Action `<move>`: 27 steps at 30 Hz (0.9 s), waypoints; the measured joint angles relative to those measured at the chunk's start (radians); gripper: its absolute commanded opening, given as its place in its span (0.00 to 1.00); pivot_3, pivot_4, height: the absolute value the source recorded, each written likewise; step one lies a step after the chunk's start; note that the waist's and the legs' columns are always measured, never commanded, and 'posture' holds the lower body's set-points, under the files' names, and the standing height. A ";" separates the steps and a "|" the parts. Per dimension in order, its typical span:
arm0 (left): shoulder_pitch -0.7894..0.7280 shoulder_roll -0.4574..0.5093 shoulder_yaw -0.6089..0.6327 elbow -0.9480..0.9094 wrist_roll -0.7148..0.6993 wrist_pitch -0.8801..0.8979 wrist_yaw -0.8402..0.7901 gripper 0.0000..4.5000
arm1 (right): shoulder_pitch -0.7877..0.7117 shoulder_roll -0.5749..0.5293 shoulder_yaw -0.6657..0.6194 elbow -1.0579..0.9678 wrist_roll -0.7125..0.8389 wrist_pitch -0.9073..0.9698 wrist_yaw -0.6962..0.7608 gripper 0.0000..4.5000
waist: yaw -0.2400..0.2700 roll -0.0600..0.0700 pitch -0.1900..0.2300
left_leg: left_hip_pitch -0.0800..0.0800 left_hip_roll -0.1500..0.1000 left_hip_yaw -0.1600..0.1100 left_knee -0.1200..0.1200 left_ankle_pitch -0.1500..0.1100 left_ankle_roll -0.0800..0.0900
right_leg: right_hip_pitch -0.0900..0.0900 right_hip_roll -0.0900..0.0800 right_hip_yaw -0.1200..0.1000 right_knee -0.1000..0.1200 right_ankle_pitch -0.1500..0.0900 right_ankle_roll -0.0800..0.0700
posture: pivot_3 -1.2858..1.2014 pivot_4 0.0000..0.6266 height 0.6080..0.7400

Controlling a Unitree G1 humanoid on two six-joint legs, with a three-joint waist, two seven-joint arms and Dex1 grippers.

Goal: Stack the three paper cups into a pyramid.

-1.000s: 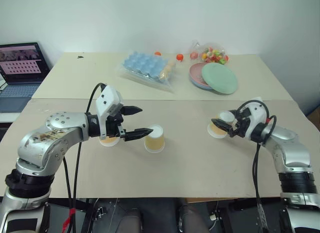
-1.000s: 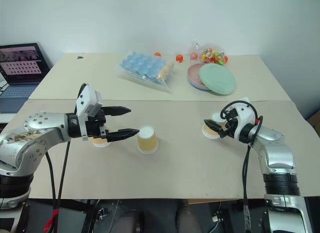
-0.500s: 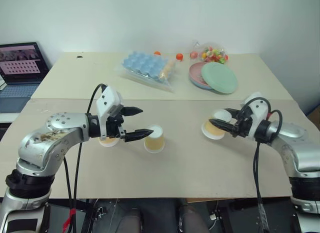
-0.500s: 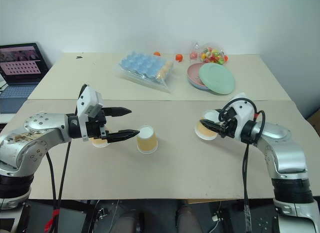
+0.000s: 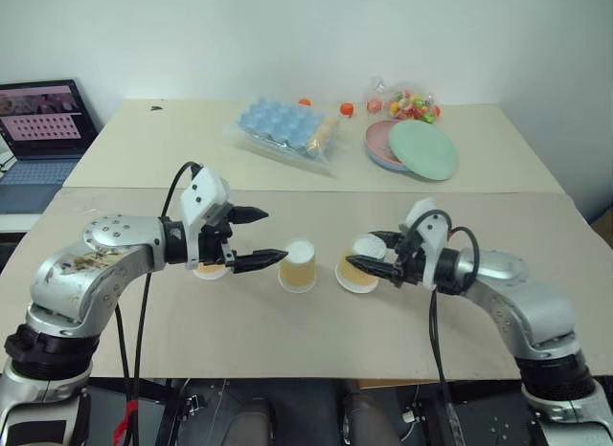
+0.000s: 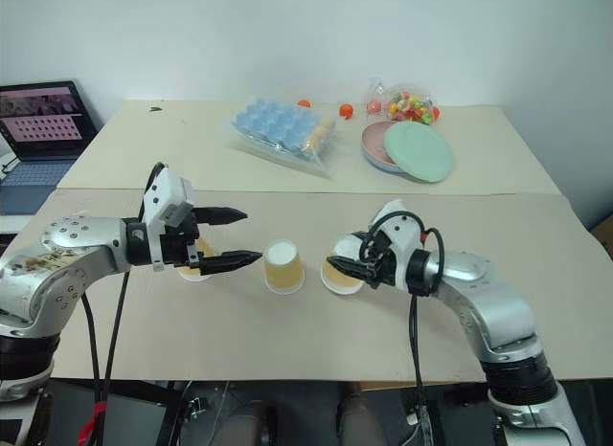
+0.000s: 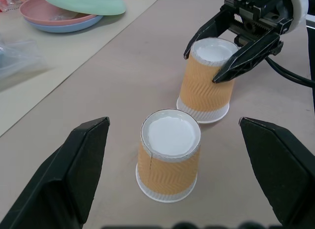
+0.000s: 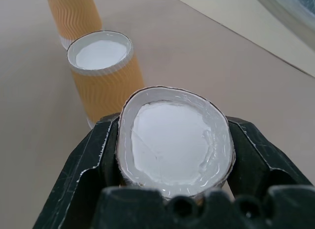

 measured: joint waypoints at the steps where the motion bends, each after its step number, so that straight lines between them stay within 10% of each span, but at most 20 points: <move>1: 0.000 -0.001 0.000 0.000 0.000 0.000 0.000 1.00 | -0.009 0.011 0.013 0.011 -0.007 -0.005 0.002 0.58 | 0.000 0.000 0.000 | 0.000 0.000 0.000 0.000 0.000 0.000 | 0.000 0.000 0.000 0.000 0.000 0.000 | 0.52 0.24 0.97; 27: 0.001 -0.015 0.001 -0.025 -0.012 0.003 0.036 1.00 | -0.099 0.108 0.113 0.117 -0.071 -0.075 0.043 0.58 | -0.002 0.000 0.000 | 0.000 0.000 -0.001 0.000 0.000 0.000 | 0.000 0.000 0.000 0.000 0.002 -0.003 | 0.52 0.24 0.97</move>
